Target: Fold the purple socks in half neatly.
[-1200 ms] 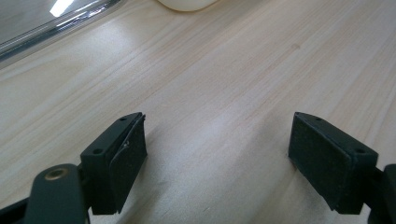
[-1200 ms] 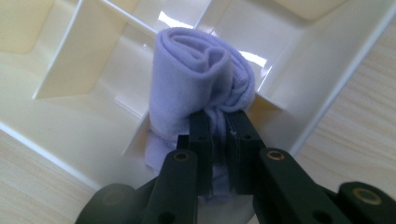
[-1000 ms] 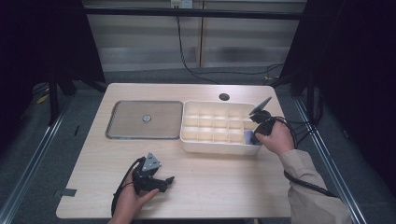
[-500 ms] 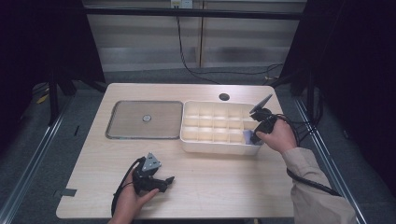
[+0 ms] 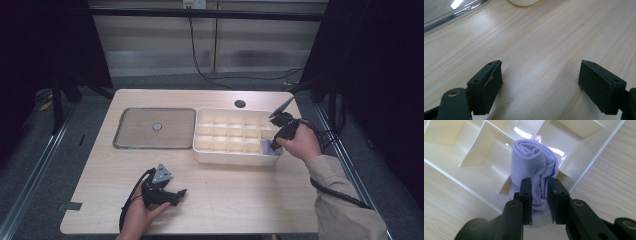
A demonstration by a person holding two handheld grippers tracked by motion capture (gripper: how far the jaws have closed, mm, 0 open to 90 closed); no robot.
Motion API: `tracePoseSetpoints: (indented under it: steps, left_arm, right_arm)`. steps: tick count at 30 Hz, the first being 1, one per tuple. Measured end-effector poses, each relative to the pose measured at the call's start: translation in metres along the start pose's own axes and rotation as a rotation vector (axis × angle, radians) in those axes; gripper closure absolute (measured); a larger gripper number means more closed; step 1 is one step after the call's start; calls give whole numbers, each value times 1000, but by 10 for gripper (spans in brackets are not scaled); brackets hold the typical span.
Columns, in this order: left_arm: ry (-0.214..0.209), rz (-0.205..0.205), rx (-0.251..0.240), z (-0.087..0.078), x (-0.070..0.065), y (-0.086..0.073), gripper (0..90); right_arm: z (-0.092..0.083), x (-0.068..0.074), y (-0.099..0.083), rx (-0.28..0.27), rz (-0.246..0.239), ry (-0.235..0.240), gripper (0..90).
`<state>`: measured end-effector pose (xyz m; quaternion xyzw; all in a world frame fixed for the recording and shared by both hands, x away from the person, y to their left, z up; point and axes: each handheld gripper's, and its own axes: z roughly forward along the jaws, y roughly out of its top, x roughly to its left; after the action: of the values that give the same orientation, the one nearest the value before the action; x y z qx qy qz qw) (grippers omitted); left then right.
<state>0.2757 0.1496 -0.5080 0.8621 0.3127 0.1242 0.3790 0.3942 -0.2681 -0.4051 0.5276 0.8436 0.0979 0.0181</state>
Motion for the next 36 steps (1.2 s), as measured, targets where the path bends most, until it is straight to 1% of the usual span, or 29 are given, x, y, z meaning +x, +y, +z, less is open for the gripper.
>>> tracePoseSetpoints:
  steps: [6,18,28,31,32,34,36]
  left_arm:
    - [-1,0,0,0,0,0,187]
    - [0,0,0,0,0,0,187]
    - [-1,0,4,0,0,0,187]
    - [-2,1,3,0,0,0,187]
    - [-2,0,3,0,0,0,187]
    - [-1,0,4,0,0,0,187]
    - [-2,0,3,0,0,0,187]
  right_arm:
    - [-7,0,3,1,0,-9,745]
    - [-15,0,7,-4,1,-9,753]
    - [-24,1,14,-3,-15,-14,769]
    - [-26,2,16,-3,-13,-10,770]
    - [-27,2,17,-1,-10,-8,772]
    - [-28,2,18,-2,-19,-10,786]
    - [-29,2,19,1,-13,-11,805]
